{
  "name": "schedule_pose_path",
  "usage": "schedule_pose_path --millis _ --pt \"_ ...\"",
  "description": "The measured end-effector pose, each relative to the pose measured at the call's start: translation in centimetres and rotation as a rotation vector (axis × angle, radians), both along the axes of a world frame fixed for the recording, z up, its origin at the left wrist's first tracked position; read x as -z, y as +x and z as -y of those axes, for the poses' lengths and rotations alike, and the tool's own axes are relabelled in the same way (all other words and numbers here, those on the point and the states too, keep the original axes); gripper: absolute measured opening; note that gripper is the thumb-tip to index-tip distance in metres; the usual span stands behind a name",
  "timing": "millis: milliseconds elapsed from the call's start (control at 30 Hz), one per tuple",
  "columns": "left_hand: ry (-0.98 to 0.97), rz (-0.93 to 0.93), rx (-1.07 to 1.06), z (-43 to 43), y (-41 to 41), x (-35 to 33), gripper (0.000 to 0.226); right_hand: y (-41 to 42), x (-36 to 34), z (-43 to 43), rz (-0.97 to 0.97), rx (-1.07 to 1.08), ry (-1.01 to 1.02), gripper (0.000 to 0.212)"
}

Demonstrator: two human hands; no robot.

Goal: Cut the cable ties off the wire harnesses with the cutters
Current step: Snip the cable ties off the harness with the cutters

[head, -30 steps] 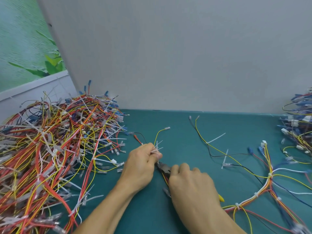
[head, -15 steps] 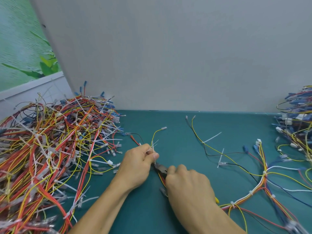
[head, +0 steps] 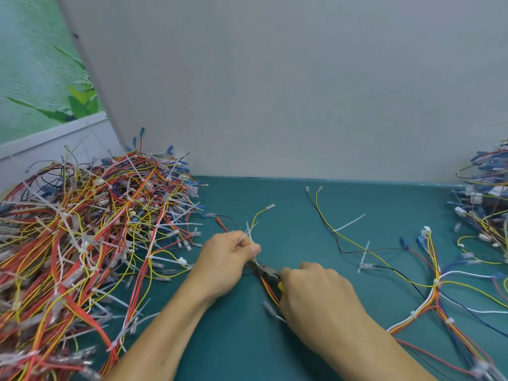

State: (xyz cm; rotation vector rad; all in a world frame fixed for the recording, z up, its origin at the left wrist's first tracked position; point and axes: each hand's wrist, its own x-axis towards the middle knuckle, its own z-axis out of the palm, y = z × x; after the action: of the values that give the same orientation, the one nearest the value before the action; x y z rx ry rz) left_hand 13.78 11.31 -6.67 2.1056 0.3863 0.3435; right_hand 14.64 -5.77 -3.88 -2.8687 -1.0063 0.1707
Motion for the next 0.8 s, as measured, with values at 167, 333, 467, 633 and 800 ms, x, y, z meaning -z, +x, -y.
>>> schedule_pose_path --millis 167,333,467,633,800 --pt "-0.017 -0.003 0.002 -0.1 0.0 0.1 0.029 0.0 0.1 -0.1 0.048 -0.033 -0.029 0.028" --pt "-0.018 -0.013 0.013 -0.2 0.1 0.2 0.029 0.0 0.0 -0.2 0.043 -0.051 -0.070 0.021" --pt "-0.023 -0.006 0.008 -0.2 0.1 0.2 0.031 -0.1 -0.3 0.1 -0.002 -0.027 -0.063 0.040" --pt "-0.027 -0.007 0.008 -0.2 0.1 0.2 0.032 -0.1 -0.9 0.2 -0.057 -0.001 -0.043 0.039" --pt "-0.022 -0.006 0.004 -0.3 0.1 0.2 0.031 -0.4 -1.3 0.3 -0.086 0.017 -0.049 0.040"
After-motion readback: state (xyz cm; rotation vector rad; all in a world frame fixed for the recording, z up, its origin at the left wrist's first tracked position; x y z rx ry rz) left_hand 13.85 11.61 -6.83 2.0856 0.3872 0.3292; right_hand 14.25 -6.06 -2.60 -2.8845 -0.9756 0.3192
